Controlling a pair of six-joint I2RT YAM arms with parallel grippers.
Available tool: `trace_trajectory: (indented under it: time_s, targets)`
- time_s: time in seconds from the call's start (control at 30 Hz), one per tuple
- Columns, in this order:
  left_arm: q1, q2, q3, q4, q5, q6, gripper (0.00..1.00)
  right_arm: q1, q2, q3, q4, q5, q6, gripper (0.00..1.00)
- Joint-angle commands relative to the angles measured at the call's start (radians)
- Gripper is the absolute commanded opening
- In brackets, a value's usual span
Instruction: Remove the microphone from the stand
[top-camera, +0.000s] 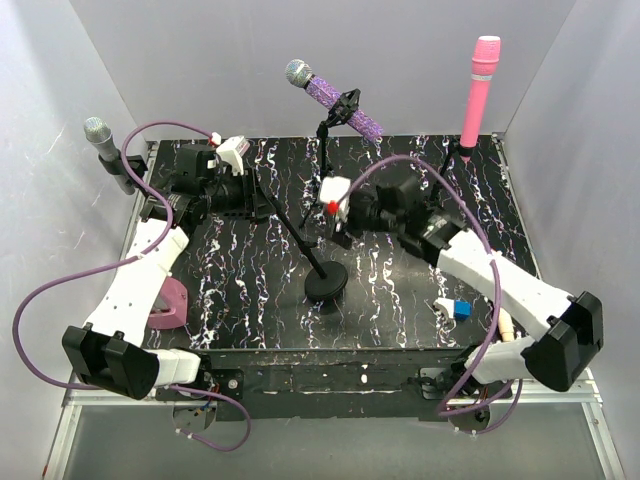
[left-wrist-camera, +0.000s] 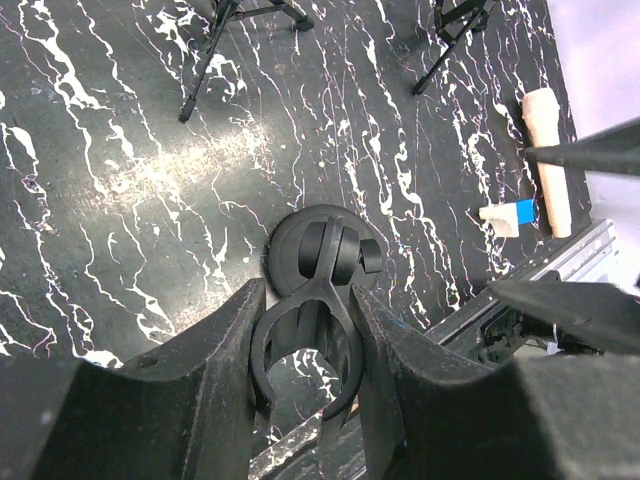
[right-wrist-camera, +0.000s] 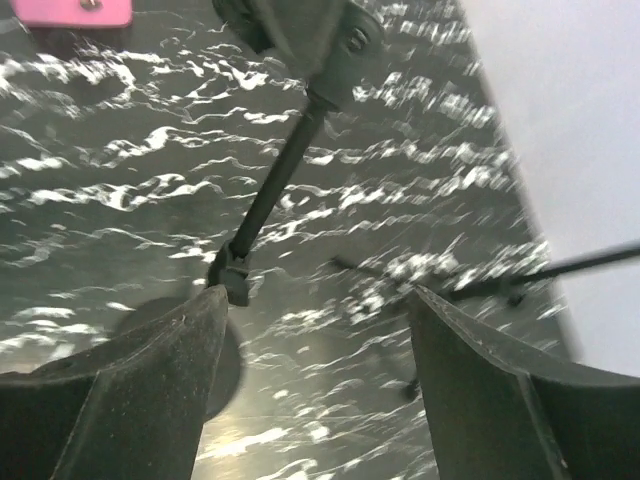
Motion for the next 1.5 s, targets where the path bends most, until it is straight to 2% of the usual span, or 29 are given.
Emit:
trace_trajectory:
  time_s: [0.0, 0.07, 0.13, 0.4, 0.57, 0.77, 1.2, 1.3, 1.4, 1.47]
  targets:
    - [-0.002, -0.028, -0.011, -0.002, 0.047, -0.016, 0.00, -0.103, 0.104, 0.141, -0.438, -0.143, 0.542, 0.77]
    - [-0.002, -0.026, -0.014, -0.002, 0.047, -0.013, 0.00, -0.140, 0.170, 0.192, -0.520, -0.300, 0.656, 0.74]
    - [-0.002, -0.025, -0.019, 0.001, 0.050, -0.009, 0.00, -0.165, 0.189, 0.155, -0.487, -0.389, 0.759, 0.73]
    - [-0.004, -0.022, -0.029, 0.004, 0.061, -0.002, 0.00, -0.189, 0.325, 0.212, -0.467, -0.581, 0.905, 0.65]
    - [-0.004, -0.026, -0.029, 0.005, 0.063, -0.002, 0.00, -0.226, 0.423, 0.265, -0.388, -0.725, 1.033, 0.61]
    - [-0.002, -0.032, -0.031, 0.005, 0.066, -0.001, 0.00, -0.252, 0.483, 0.270, -0.326, -0.716, 1.141, 0.56]
    - [-0.002, -0.023, -0.025, 0.013, 0.073, 0.001, 0.00, -0.260, 0.561, 0.316, -0.258, -0.646, 1.247, 0.54]
    - [-0.004, -0.023, -0.020, 0.008, 0.073, 0.002, 0.00, -0.258, 0.566, 0.318, -0.250, -0.647, 1.256, 0.50]
    - [-0.004, -0.022, -0.020, 0.007, 0.073, 0.002, 0.00, -0.257, 0.563, 0.313, -0.246, -0.649, 1.256, 0.39]
    - [-0.002, -0.022, -0.017, 0.008, 0.072, 0.002, 0.00, -0.257, 0.563, 0.313, -0.243, -0.650, 1.256, 0.38]
